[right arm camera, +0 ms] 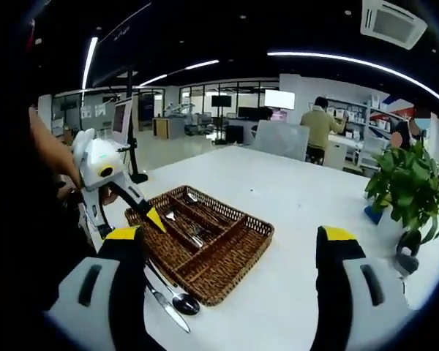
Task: Arrange the knives, forks, and spoons in their matching storage slots by inserting each utensil handle-first until every utensil is classified and aligned in the correct compartment
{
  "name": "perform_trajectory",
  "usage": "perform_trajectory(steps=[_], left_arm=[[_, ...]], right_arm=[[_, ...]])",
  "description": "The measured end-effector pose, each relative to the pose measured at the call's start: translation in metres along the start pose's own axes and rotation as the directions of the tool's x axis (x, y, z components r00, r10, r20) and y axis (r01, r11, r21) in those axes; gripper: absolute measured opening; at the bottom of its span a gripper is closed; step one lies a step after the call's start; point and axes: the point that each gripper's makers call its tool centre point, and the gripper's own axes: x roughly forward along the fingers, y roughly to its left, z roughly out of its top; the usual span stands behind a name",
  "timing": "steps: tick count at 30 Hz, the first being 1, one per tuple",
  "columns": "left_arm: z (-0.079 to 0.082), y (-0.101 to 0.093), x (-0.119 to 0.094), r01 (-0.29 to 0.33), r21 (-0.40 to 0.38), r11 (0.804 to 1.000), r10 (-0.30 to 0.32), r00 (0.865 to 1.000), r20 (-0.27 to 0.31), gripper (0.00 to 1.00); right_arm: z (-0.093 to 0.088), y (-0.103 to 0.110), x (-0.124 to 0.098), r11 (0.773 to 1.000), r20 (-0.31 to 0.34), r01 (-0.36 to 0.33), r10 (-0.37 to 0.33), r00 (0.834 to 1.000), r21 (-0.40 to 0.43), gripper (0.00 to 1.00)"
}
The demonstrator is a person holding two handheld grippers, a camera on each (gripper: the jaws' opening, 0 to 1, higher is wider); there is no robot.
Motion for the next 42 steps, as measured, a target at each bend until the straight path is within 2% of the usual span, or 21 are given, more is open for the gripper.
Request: perform_trajectory(steps=[2,6,7,10,13,15,17,20,24,31,35,38,40,42], left_arm=[[-0.004,0.0,0.006,-0.002,0.025,1.0,0.002,1.0,-0.015,0.51],[-0.006,-0.001,0.01,0.0,0.042,0.999,0.001,1.0,-0.023,0.39],[-0.012,-0.005,0.015,0.025,0.046,0.999,-0.022,0.998,-0.052,0.38],[-0.021,-0.012,0.031,0.069,0.028,0.997,-0.066,0.994,-0.088,0.32],[-0.021,-0.017,0.045,0.066,0.079,0.995,-0.058,0.993,-0.102,0.32],[-0.021,-0.018,0.049,0.072,0.081,0.994,-0.063,0.992,-0.108,0.26],[-0.028,-0.015,0.057,0.053,0.183,0.982,-0.026,0.989,-0.149,0.23],[-0.027,-0.02,0.065,0.074,0.169,0.983,-0.05,0.989,-0.138,0.21],[-0.037,-0.015,0.075,0.045,0.173,0.984,-0.018,0.987,-0.159,0.16],[-0.045,-0.012,0.081,0.054,0.131,0.99,-0.031,0.985,-0.167,0.12],[-0.051,-0.013,0.084,0.063,0.151,0.987,-0.033,0.981,-0.189,0.12],[-0.051,-0.013,0.084,0.065,0.136,0.989,-0.039,0.982,-0.186,0.12],[-0.051,-0.014,0.085,0.071,0.073,0.995,-0.057,0.983,-0.175,0.09],[-0.048,-0.008,0.087,0.05,0.1,0.994,-0.033,0.986,-0.164,0.04]], right_arm=[[0.003,0.004,0.0,1.0,0.004,-0.023,0.023,1.0,-0.006,1.0],[0.002,0.005,-0.001,0.999,-0.012,-0.025,0.025,1.0,-0.026,1.0],[0.001,0.005,-0.001,0.999,-0.021,-0.024,0.023,1.0,-0.036,1.0],[-0.006,0.007,-0.001,0.999,-0.053,-0.035,0.033,0.998,-0.041,1.0],[-0.007,0.008,-0.004,0.999,-0.049,-0.024,0.023,0.999,-0.028,1.0],[-0.007,0.009,-0.006,0.999,-0.048,-0.02,0.019,0.999,-0.026,1.0],[-0.009,0.008,-0.012,1.0,-0.05,-0.014,0.013,0.999,-0.019,1.0],[-0.014,0.006,-0.017,1.0,-0.06,-0.004,0.003,0.998,-0.018,0.99],[-0.016,0.003,-0.024,1.0,-0.058,0.006,-0.006,0.998,-0.005,0.99],[-0.017,0.0,-0.031,1.0,-0.054,0.022,-0.022,0.998,0.001,0.98],[-0.021,-0.002,-0.034,1.0,-0.058,0.03,-0.03,0.998,0.005,0.98],[-0.023,-0.001,-0.035,1.0,-0.062,0.03,-0.03,0.998,0.006,0.98],[-0.023,0.0,-0.035,1.0,-0.059,0.024,-0.023,0.998,0.013,0.98],[-0.023,0.0,-0.036,0.999,-0.053,0.021,-0.019,0.998,0.032,0.98]])
